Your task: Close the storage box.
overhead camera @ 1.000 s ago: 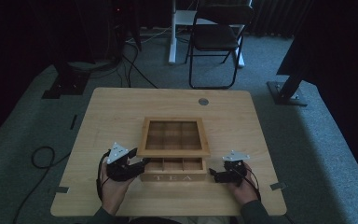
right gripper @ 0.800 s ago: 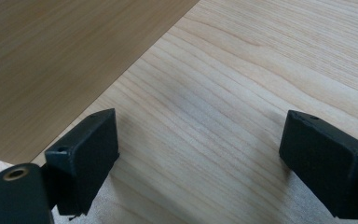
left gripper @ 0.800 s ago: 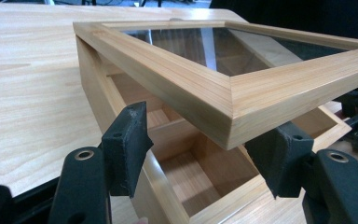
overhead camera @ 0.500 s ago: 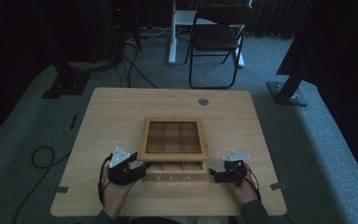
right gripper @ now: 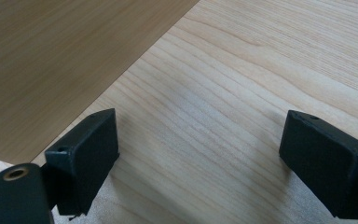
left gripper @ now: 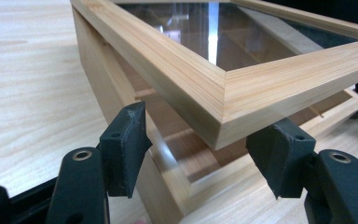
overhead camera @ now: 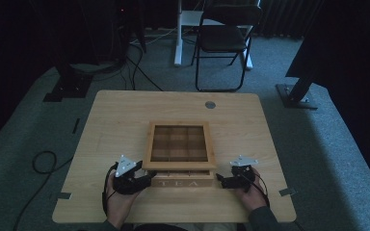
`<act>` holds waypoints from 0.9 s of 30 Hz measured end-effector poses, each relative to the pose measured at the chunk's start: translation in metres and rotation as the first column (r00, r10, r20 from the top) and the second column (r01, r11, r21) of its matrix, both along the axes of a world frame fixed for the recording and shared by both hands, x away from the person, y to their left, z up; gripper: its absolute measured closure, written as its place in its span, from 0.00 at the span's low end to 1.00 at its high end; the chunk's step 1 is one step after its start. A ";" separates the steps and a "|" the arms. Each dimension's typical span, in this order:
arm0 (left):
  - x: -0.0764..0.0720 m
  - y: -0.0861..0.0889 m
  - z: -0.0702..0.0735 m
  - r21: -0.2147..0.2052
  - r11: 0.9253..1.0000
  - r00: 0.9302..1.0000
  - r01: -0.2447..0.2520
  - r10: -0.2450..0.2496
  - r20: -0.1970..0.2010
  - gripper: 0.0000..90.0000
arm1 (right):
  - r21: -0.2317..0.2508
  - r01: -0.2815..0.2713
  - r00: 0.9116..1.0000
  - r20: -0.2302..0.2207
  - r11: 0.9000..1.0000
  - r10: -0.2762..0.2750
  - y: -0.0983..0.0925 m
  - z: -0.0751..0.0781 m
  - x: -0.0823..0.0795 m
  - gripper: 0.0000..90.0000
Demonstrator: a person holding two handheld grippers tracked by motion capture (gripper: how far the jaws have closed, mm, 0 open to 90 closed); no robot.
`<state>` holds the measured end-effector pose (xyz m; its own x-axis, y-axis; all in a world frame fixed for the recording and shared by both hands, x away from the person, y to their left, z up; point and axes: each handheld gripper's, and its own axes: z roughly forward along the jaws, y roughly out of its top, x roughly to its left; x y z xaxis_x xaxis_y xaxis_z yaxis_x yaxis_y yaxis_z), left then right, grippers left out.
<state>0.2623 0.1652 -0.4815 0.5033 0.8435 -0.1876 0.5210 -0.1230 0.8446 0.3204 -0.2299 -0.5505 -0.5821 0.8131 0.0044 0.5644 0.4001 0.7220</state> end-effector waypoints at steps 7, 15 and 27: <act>-0.007 -0.001 -0.014 0.027 1.000 0.999 0.008 -0.007 -0.045 0.42 | -0.001 0.000 1.000 0.000 1.000 0.000 0.000 0.000 0.000 0.12; -0.016 -0.002 -0.024 0.054 0.998 0.997 0.020 -0.016 -0.075 0.40 | 0.000 0.000 1.000 0.000 1.000 0.000 0.000 0.000 0.000 0.12; -0.017 0.017 -0.016 -0.035 0.998 0.999 -0.044 0.043 -0.030 0.36 | 0.000 0.000 1.000 -0.001 1.000 0.000 0.000 0.000 0.000 0.12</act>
<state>0.2450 0.1823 -0.4970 0.4604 0.8568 -0.2321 0.5498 -0.0700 0.8324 0.3204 -0.2299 -0.5504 -0.5822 0.8130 0.0047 0.5649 0.4003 0.7216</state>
